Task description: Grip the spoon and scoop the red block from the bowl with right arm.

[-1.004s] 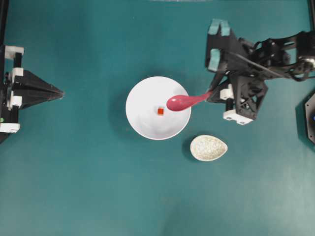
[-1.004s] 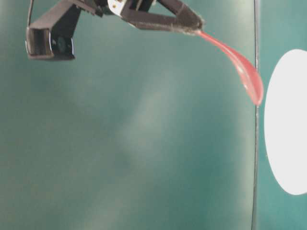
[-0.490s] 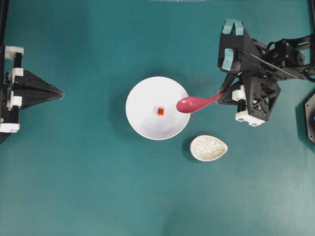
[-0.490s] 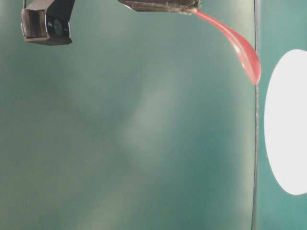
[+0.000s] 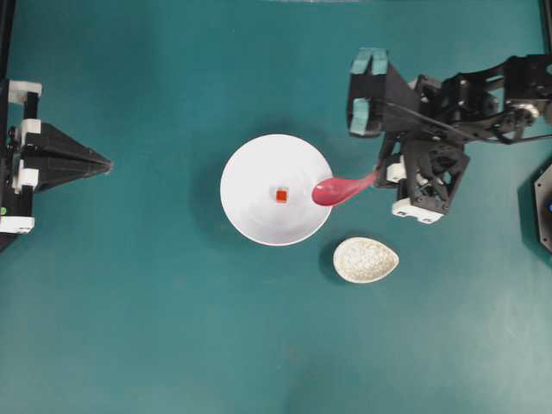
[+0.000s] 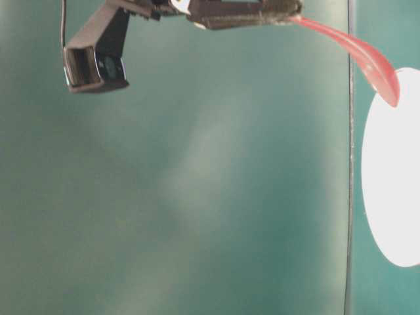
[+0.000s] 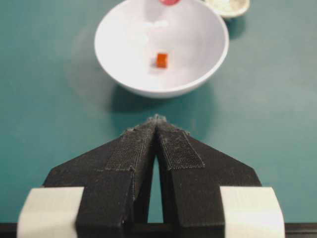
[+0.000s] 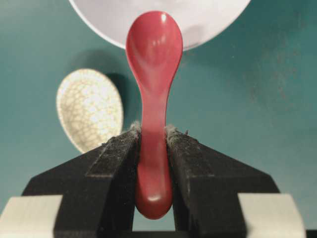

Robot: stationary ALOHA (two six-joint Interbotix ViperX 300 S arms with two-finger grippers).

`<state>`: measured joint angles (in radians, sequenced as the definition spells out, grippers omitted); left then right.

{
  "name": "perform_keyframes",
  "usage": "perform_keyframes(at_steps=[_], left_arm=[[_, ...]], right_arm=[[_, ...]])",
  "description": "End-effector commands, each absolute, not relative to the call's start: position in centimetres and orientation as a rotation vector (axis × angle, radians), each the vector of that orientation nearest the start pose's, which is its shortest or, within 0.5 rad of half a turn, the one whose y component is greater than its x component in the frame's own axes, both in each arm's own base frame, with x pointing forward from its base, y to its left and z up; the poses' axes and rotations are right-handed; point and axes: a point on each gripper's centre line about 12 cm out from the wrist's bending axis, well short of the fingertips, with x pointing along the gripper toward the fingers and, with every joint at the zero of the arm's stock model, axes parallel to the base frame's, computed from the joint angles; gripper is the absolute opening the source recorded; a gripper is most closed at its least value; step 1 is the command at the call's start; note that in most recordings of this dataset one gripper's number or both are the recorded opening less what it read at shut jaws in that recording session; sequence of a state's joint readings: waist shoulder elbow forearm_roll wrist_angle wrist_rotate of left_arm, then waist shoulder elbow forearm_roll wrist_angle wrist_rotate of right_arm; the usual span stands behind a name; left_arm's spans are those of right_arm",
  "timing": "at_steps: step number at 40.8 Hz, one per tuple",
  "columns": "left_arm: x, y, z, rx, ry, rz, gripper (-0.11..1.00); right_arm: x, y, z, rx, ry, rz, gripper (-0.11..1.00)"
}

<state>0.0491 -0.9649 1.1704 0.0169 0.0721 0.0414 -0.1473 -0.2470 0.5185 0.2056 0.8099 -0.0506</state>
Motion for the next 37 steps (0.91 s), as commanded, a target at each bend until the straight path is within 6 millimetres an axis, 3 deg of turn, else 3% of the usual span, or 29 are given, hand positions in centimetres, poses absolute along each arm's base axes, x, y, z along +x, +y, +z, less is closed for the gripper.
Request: perform_keyframes(at_steps=[1,37], left_arm=[[19.8,1.0,26.4,0.052,0.247,0.044,0.00],[19.8,1.0,26.4,0.053,0.245,0.044,0.00]], right_arm=[[33.8,-3.3,26.2,0.226,1.032,-0.047,0.24],[37.1,-3.8,23.1,0.218,1.136,-0.039,0.24]])
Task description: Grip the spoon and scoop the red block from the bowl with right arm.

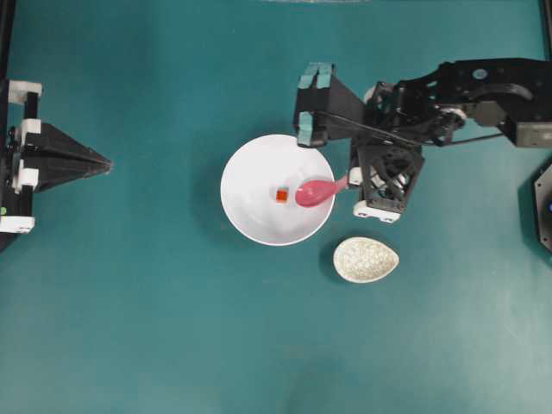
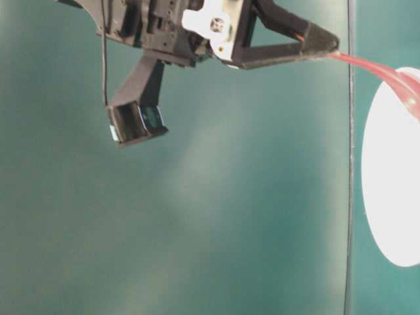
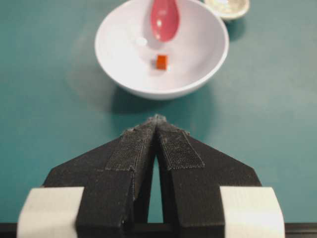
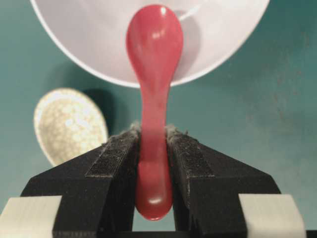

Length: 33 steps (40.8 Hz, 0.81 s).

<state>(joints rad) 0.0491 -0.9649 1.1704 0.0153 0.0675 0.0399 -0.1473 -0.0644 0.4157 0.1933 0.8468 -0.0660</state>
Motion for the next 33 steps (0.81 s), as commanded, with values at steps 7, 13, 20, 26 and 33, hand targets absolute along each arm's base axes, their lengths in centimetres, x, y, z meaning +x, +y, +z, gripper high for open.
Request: perform_keyframes(at_steps=[7,13,20,26,33], left_arm=[[19.8,1.0,26.6,0.055,0.235,0.044,0.00],[19.8,1.0,26.7,0.054,0.227,0.044,0.00],[19.9,1.0,26.7,0.054,0.227,0.044,0.00],[19.9,1.0,26.7,0.054,0.225,0.044,0.00],[19.9,1.0,26.7,0.054,0.224,0.044,0.00]], right_arm=[[37.7,-4.0,22.9,0.205,1.141,-0.041,0.24],[38.1,-4.1,22.8,0.194,1.147,-0.042,0.24],[38.3,-4.1,22.6,0.191,1.170,-0.038,0.24],[38.3,-4.2,22.5,0.192,1.185,-0.036,0.24],[38.5,-4.1,22.3,0.191,1.191,-0.033,0.24]])
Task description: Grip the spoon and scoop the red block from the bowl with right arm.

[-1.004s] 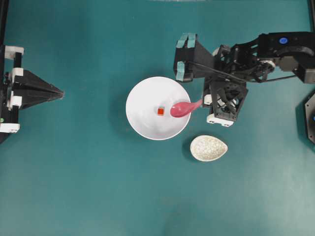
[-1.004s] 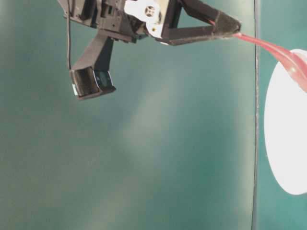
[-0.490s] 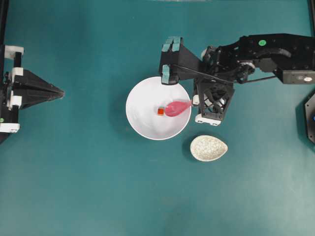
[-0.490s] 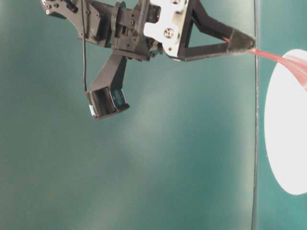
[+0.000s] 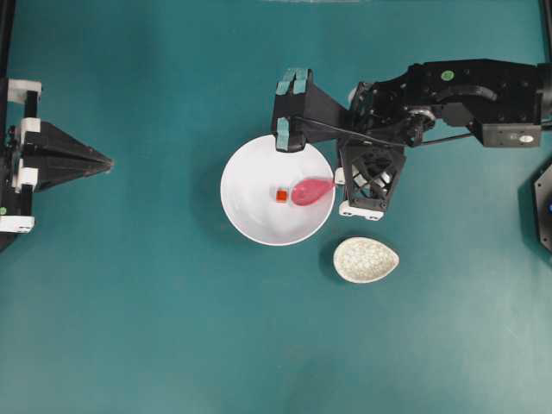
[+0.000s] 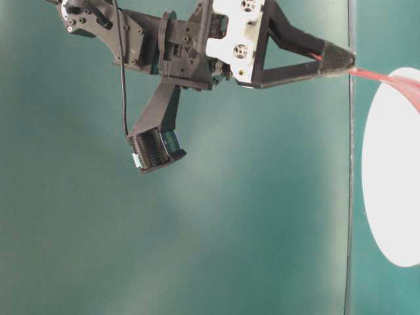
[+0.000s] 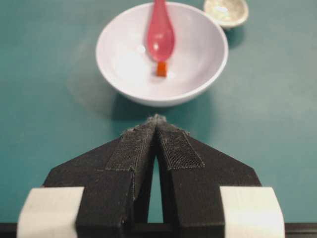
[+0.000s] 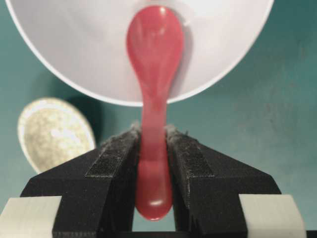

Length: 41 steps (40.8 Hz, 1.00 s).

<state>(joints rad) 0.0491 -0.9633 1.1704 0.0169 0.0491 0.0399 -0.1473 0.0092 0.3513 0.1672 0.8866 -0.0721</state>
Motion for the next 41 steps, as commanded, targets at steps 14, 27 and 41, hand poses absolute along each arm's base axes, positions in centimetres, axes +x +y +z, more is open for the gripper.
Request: perform_keyframes(at_steps=[14,27,41], left_arm=[[19.9,1.0,26.7,0.054,0.224,0.044,0.00],[19.9,1.0,26.6,0.054,0.233,0.044,0.00],[19.9,1.0,26.4,0.055,0.245,0.044,0.00]], right_arm=[[40.0,-3.7,21.9,0.159,1.189,-0.004,0.24],[41.5,-3.9,22.0,0.145,1.151,-0.003,0.24],[41.9,-4.1,22.2,0.151,1.113,-0.016,0.24]])
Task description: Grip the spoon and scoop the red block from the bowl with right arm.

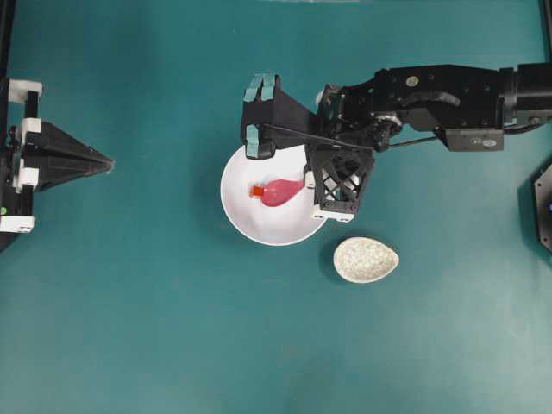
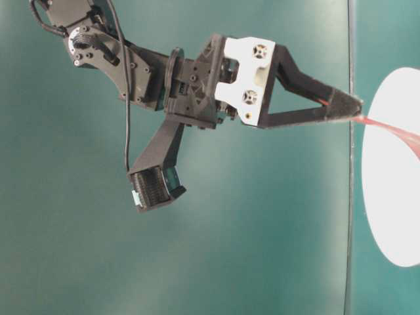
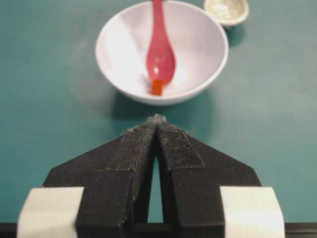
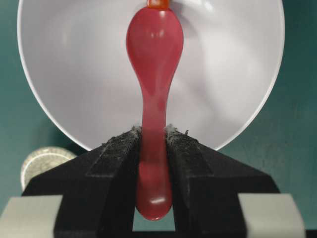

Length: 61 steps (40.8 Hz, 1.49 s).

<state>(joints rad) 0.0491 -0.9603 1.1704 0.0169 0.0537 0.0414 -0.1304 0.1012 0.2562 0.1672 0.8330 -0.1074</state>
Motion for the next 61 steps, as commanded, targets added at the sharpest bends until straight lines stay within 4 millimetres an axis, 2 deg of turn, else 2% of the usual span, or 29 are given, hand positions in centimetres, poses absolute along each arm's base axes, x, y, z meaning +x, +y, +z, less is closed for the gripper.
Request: perform_keyframes(at_steps=[1,26,48,61], left_arm=[[19.9,1.0,26.4,0.053,0.247,0.044,0.00],[19.9,1.0,26.4,0.052,0.250,0.044,0.00],[19.9,0.9,26.3,0.051,0.253,0.037,0.00],[19.9,0.8,26.3,0.050,0.254,0.035,0.00]], right_arm=[[42.0,-4.1,22.2,0.152,1.109,-0.017,0.24],[43.0,-4.2,22.8,0.169,1.001,-0.036,0.24],[41.0,-3.9,22.9,0.207,0.952,-0.061,0.24],[40.8,-3.5,22.9,0.207,0.924,-0.062,0.24]])
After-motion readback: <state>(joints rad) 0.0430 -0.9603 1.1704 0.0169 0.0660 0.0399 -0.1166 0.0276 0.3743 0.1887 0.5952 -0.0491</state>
